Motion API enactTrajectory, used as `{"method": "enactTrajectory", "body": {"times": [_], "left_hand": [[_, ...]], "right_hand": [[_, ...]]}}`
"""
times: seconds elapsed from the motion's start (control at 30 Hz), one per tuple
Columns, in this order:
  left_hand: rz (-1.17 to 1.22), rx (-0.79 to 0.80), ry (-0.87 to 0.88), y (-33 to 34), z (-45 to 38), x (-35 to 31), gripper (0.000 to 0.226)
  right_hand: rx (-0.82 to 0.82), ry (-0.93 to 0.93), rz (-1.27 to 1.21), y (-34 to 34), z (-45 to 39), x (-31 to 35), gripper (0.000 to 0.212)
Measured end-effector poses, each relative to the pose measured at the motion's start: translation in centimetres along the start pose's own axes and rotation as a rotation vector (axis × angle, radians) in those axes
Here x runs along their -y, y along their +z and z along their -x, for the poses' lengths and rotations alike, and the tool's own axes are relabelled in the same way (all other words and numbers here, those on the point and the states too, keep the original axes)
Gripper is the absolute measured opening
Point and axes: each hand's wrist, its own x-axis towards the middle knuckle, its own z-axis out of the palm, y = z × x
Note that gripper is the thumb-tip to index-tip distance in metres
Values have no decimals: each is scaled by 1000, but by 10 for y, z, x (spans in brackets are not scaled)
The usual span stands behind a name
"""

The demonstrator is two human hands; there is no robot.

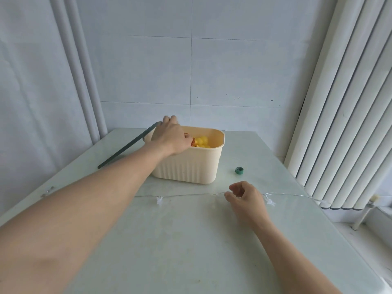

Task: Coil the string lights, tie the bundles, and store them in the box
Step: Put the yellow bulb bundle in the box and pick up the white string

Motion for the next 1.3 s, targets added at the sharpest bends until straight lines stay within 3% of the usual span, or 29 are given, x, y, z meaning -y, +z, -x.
{"method": "enactTrajectory", "body": {"times": [0.13, 0.2, 0.3, 0.37, 0.43, 0.63, 0.77, 0.87, 0.97, 1.07, 1.17, 1.23, 1.3], "left_hand": [[160, 197, -43, 6, 5, 1, 63], [138, 192, -64, 4, 7, 0, 62], [101, -139, -19, 13, 20, 5, 50], [252, -455, 73, 29, 39, 14, 29], [388, -598, 177, 41, 63, 21, 20], [440, -455, 278, 61, 137, 46, 28], [315, -109, 79, 77, 146, 75, 32], [215, 80, -11, 82, 145, 84, 27], [200, 120, 4, 80, 144, 87, 8], [277, 168, 46, 76, 148, 82, 12], [438, 111, 107, 71, 156, 61, 12], [570, 24, 164, 66, 159, 47, 10], [653, -56, 201, 62, 160, 38, 10]], "right_hand": [[3, -1, 4, 1, 0, -1, 13], [3, -3, 12, 1, -1, -1, 13], [26, -34, 57, 2, -1, -1, 16], [100, -97, 141, 4, -1, -2, 23], [179, -153, 232, 5, -1, -2, 25], [233, -212, 375, 6, -3, 0, 18], [202, -188, 423, 12, -4, 3, 2], [181, -172, 505, 14, -5, 2, 14], [186, -146, 565, 13, -4, 1, 19], [106, -139, 534, 16, -4, 3, 20], [-103, -427, 367, 20, 11, 18, 27], [65, -625, 299, 27, 25, 31, 43], [354, -613, 266, 36, 38, 39, 50]]}}
